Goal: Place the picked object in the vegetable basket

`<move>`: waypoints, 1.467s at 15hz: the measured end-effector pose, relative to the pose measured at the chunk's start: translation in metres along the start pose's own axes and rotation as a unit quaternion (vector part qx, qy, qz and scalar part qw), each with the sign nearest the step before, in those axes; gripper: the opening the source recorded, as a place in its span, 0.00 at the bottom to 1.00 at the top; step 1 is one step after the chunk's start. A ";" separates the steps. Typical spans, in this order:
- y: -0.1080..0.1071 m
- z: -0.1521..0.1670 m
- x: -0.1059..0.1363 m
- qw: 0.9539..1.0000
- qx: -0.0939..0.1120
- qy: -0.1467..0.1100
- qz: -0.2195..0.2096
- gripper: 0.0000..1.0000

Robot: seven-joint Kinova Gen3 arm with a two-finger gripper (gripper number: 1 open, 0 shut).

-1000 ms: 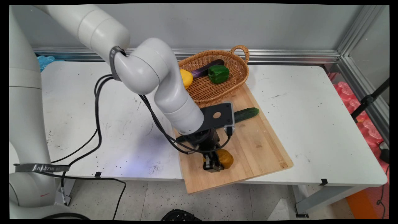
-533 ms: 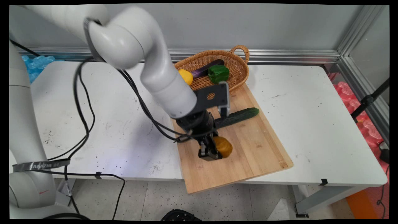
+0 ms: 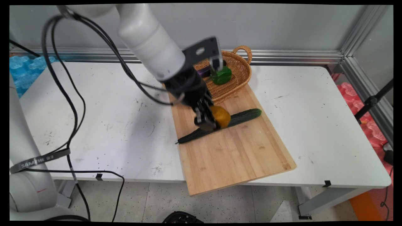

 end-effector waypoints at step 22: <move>-0.161 0.023 -0.013 0.967 0.145 0.001 -0.209 0.00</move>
